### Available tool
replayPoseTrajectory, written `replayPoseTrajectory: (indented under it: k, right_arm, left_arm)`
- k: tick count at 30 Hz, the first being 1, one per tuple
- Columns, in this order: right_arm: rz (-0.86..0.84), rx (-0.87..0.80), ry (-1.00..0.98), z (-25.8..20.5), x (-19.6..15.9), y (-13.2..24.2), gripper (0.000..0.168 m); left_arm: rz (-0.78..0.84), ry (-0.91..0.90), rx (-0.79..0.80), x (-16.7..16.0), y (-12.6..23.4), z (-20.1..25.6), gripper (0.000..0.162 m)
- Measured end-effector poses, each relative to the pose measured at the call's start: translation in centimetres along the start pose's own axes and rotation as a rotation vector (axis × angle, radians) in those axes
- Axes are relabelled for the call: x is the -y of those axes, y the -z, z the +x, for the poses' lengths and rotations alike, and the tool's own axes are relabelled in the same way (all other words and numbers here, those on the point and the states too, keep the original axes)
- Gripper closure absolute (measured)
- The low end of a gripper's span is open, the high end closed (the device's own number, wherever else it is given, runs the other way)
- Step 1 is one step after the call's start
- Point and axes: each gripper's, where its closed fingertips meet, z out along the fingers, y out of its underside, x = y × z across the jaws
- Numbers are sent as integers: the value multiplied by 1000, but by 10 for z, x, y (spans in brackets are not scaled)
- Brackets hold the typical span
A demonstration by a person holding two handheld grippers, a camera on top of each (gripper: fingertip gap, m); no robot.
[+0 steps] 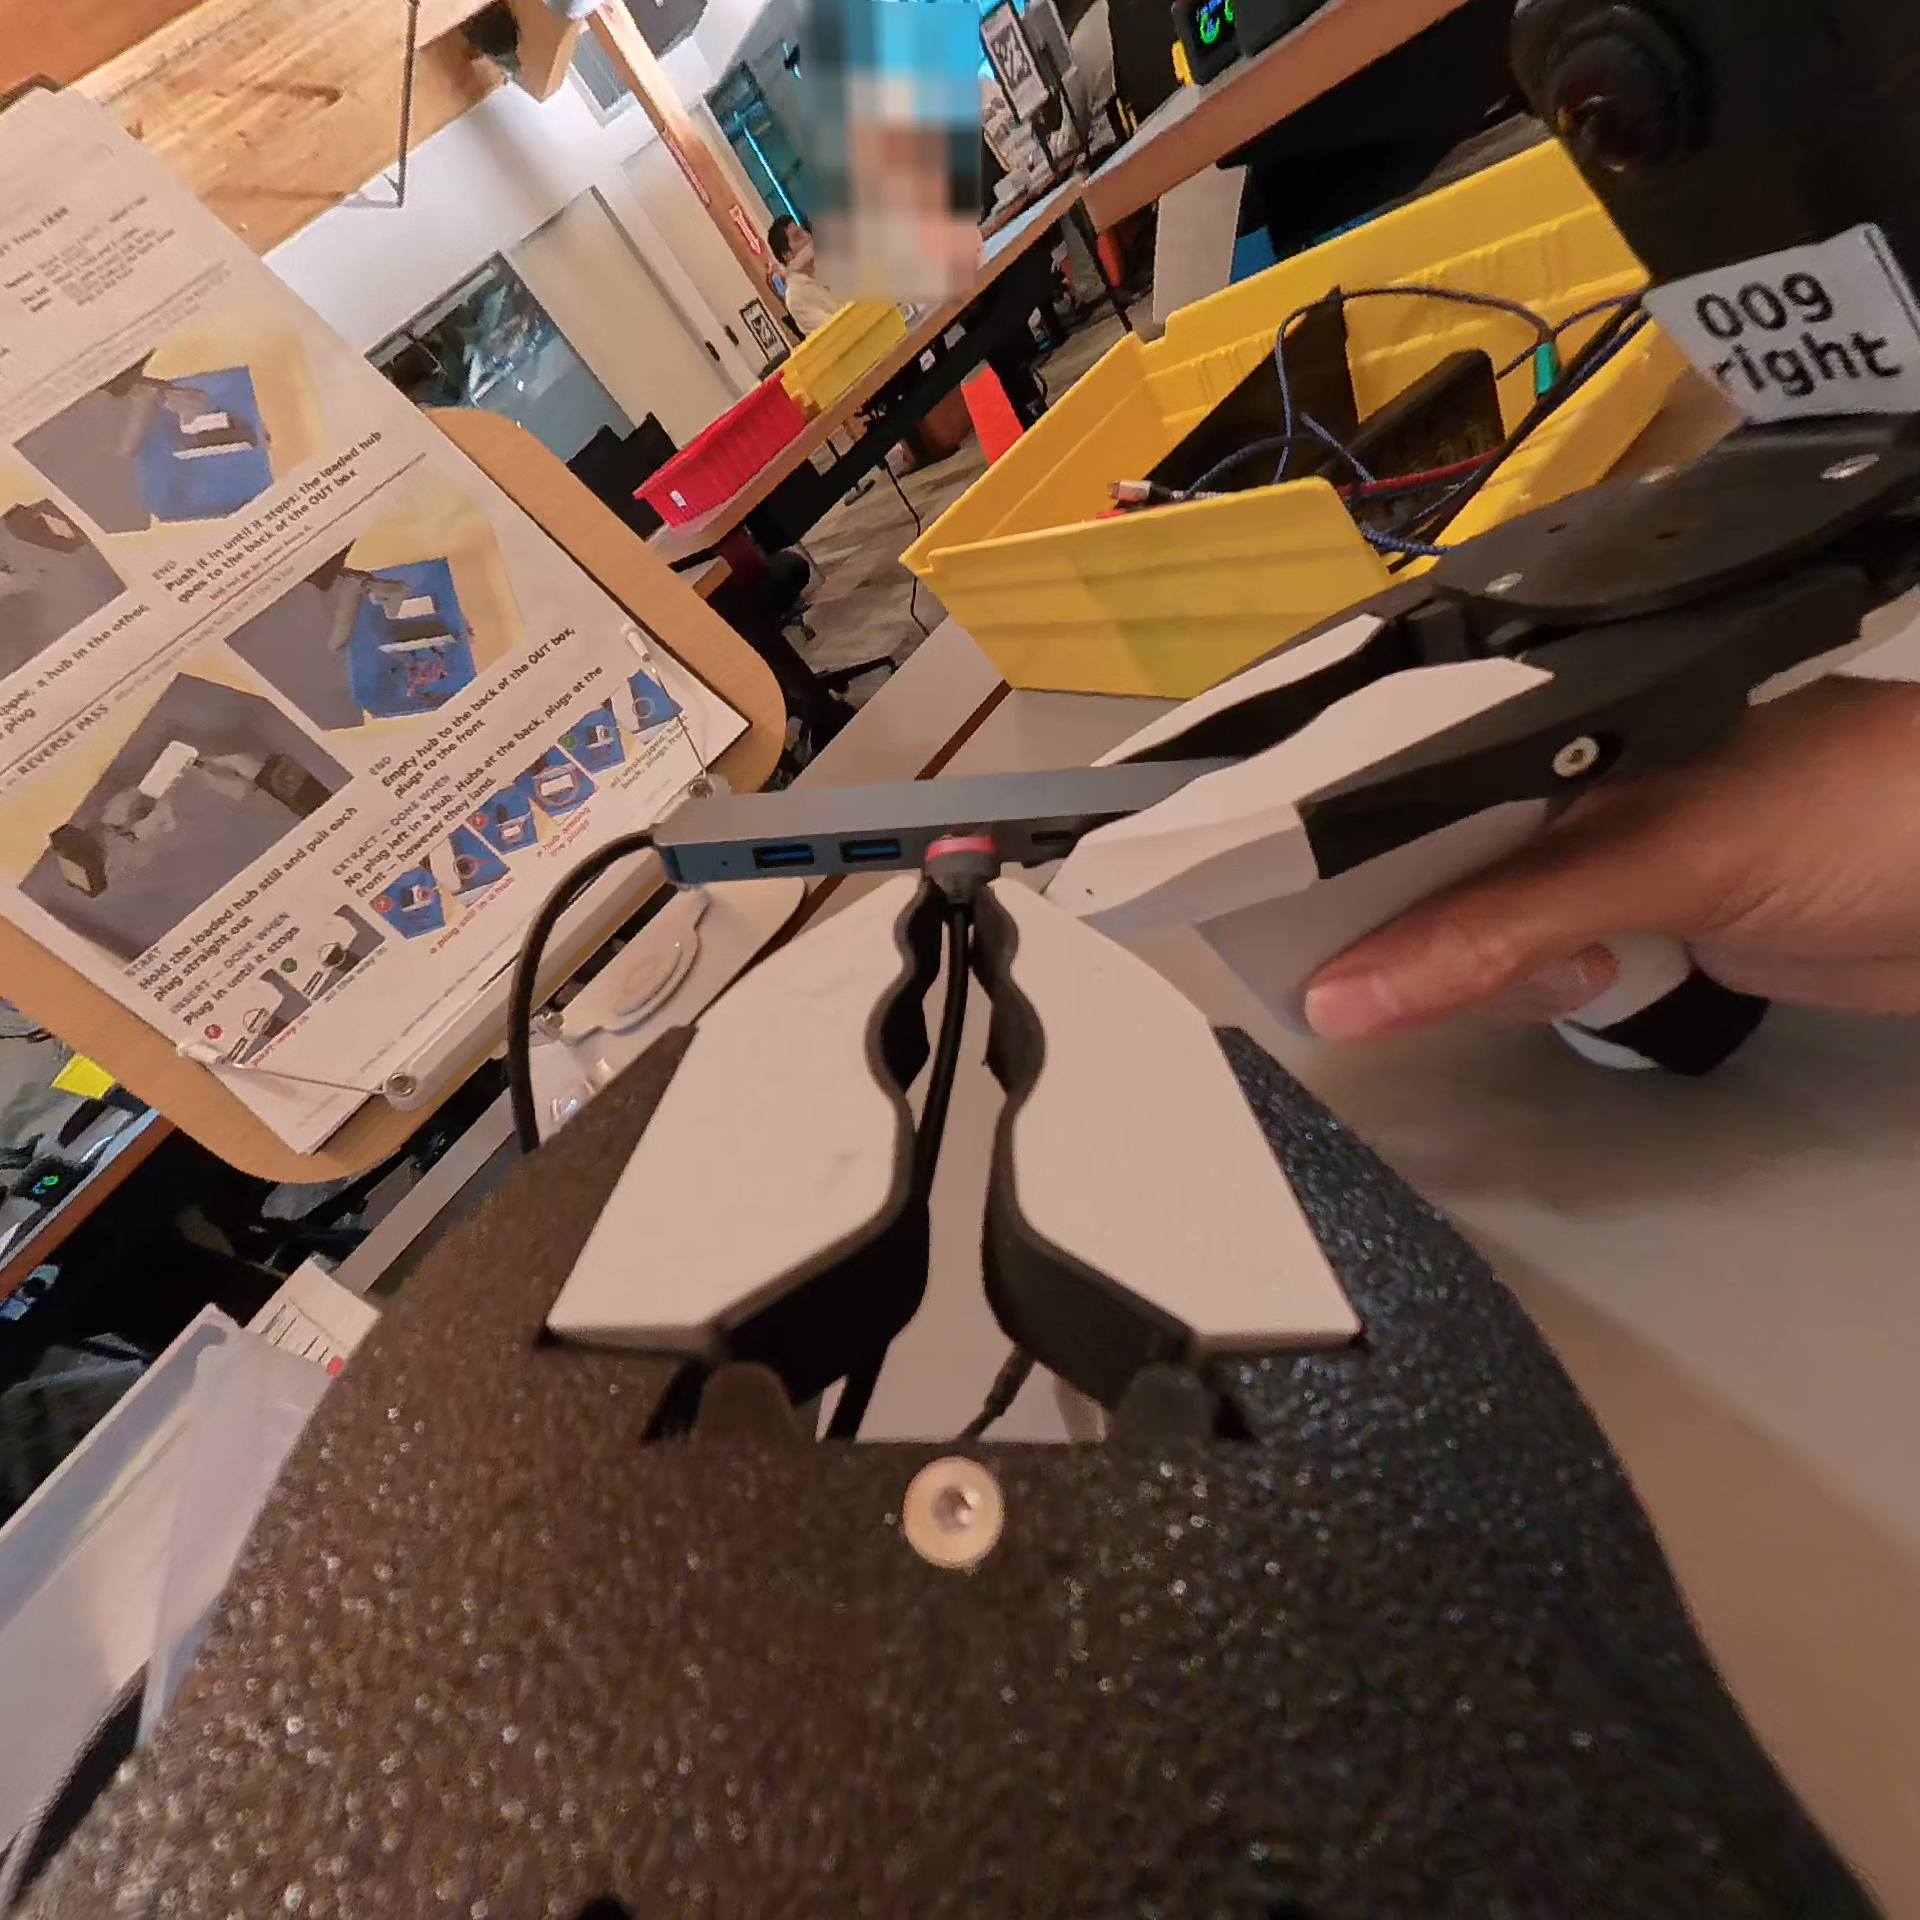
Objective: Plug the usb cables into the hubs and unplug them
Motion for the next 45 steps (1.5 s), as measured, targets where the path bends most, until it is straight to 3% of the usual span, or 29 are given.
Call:
replayPoseTrajectory:
  k: [9,15,19,23,42,45]
  right_arm:
    - [-35,-22,79,-1,-3,2,133]
    - [-47,-28,98,-2,-5,1,132]
    - [56,8,23,-3,7,2,133]
    - [114,-27,71,-2,13,4,133]
    - [262,-13,84,-8,32,11,132]
    - [290,-40,76,-4,36,13,125]
  left_arm:
    - [-60,-60,-27,-1,0,0,156]
    - [-46,-3,-50,4,-1,-2,156]
    - [9,-59,20,8,2,-2,157]
    - [49,-38,67,11,5,0,157]
    - [93,11,60,25,5,0,157]
    - [98,40,63,25,6,-2,157]
